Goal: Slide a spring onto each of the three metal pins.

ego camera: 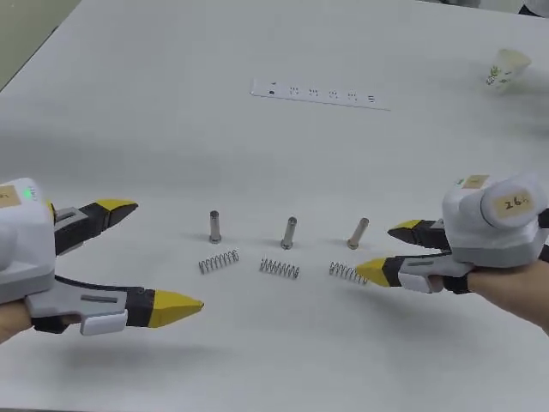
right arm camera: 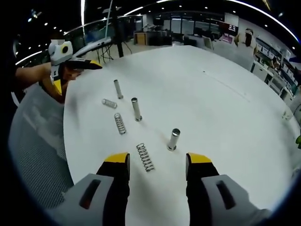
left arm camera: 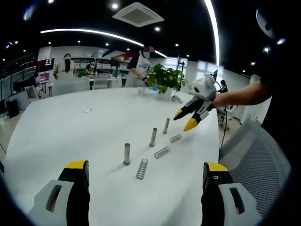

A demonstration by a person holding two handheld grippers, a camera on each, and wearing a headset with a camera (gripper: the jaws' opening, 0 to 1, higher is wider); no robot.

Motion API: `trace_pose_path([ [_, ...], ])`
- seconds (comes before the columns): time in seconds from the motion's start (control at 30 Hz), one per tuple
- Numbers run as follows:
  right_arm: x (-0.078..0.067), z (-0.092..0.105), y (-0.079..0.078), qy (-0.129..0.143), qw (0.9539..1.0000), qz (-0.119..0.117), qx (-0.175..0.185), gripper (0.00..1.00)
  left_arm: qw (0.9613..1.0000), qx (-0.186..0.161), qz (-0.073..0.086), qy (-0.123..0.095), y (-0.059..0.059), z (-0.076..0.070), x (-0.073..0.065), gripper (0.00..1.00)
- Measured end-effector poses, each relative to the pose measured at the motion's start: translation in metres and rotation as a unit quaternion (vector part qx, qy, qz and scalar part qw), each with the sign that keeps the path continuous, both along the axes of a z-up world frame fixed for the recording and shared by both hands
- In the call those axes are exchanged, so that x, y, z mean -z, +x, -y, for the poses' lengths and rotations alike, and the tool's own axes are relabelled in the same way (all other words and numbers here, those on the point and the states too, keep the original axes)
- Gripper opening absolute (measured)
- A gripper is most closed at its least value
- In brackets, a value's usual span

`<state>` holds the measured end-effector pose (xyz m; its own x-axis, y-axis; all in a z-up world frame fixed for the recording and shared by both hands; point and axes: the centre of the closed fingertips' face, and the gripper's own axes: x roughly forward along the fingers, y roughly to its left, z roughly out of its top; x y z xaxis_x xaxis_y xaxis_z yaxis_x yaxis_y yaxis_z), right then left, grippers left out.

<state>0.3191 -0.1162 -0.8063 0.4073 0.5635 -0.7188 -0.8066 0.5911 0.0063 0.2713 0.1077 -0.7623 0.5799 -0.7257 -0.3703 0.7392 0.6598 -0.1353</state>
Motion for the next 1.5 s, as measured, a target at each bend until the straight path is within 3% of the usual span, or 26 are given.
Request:
trace_pose_path([
  [0.4,0.008,-0.012,-0.015,-0.018,0.9983,-0.016,-0.053,0.37,1.0,0.002,0.0,-0.001,-0.002,0.001,-0.001,0.98],
  [0.6,0.018,-0.014,-0.02,-0.052,0.9945,-0.016,-0.09,0.31,1.0,0.004,0.001,-0.003,-0.003,0.0,-0.001,0.98],
  [1.07,0.029,-0.021,-0.015,-0.079,0.9896,-0.025,-0.118,0.23,0.9999,0.009,-0.002,-0.009,-0.007,0.0,-0.001,0.98],
  [1.23,0.038,-0.02,-0.017,-0.101,0.9851,-0.034,-0.134,0.2,0.9999,0.013,-0.001,-0.009,-0.009,0.001,-0.001,0.98],
  [1.5,0.045,-0.019,-0.016,-0.117,0.9818,-0.041,-0.143,0.17,0.9998,0.016,-0.004,-0.011,-0.013,0.002,0.0,0.98],
])
